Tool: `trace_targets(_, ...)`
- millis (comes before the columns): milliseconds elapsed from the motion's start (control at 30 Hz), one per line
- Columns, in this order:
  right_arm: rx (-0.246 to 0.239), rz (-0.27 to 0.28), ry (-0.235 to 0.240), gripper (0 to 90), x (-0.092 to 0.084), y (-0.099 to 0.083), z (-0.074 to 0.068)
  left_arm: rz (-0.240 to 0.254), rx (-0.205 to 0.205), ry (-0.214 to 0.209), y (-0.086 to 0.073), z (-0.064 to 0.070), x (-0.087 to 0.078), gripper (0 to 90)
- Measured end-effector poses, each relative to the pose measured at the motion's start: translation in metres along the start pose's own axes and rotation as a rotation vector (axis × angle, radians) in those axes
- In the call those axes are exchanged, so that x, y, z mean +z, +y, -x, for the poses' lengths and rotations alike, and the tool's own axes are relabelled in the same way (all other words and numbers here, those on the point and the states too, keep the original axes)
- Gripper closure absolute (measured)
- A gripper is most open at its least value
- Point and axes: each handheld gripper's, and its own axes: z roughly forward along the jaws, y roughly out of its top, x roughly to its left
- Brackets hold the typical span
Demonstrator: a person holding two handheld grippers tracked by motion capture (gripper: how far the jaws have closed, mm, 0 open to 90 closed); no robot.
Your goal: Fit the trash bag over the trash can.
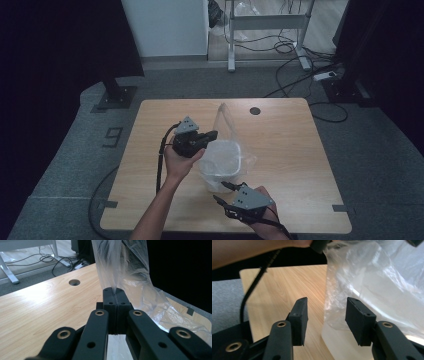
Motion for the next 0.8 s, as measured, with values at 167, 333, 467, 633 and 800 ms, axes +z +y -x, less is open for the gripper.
trace_targets(167, 0.036, 0.027, -0.015, 52.8, -0.001, -0.003, 0.001, 0.001, -0.001, 0.002, -0.001, -0.001, -0.002, 89.3)
trace_targets(333, 0.075, 0.067, 0.015, 51.3, -0.009, -0.003, 0.005, 0.0, 0.0, 0.003, -0.003, -0.002, -0.002, 89.2)
trace_targets(467, 0.111, 0.092, 0.06, 50.0, -0.014, -0.005, 0.005, 0.002, -0.003, 0.006, -0.004, -0.003, -0.002, 89.2)
trace_targets(633, 0.148, 0.126, 0.056, 49.8, -0.021, -0.009, 0.005, 0.002, -0.006, 0.009, -0.005, -0.003, -0.003, 89.2)
trace_targets(800, 0.1, 0.133, 0.041, 43.7, -0.021, -0.012, -0.001, 0.001, -0.01, 0.011, -0.004, -0.004, -0.003, 89.2)
